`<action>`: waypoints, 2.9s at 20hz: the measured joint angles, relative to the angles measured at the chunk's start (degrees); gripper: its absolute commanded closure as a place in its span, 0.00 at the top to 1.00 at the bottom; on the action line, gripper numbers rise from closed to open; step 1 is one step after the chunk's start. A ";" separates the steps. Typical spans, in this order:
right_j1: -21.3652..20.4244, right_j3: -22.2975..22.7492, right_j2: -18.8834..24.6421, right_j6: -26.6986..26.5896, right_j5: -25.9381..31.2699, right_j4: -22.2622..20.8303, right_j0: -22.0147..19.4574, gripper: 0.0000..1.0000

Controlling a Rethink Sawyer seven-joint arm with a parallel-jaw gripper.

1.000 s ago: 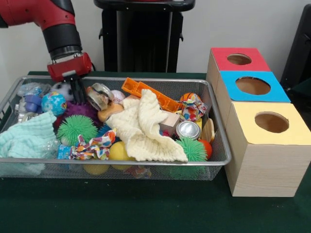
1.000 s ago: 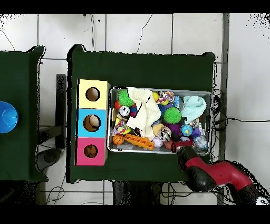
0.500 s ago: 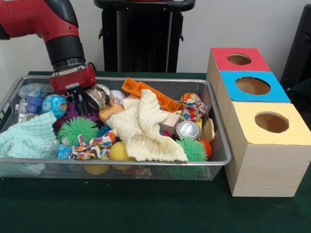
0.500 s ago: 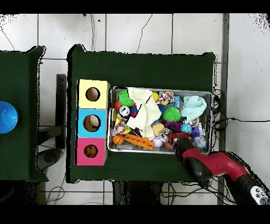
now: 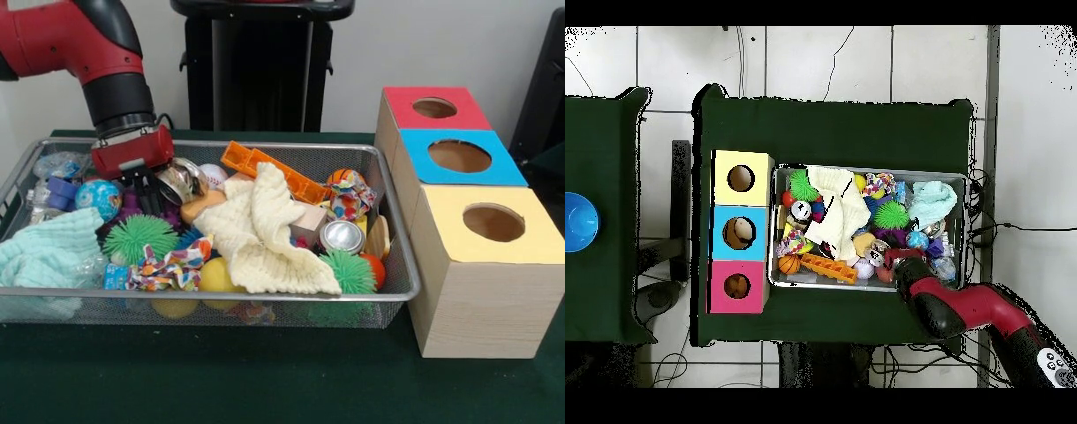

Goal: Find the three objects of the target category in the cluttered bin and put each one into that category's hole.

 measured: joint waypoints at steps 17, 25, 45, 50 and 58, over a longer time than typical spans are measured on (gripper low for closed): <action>-7.16 0.86 -0.31 0.00 0.04 1.95 3.41 0.00; -10.97 2.42 4.11 -0.54 5.02 9.75 -1.48 0.00; -0.17 1.59 8.31 -21.31 17.34 13.97 -18.83 0.00; 5.29 -0.46 8.25 -23.95 17.35 13.73 -19.08 0.00; 13.43 -3.71 8.17 -25.34 14.60 10.57 -19.01 0.00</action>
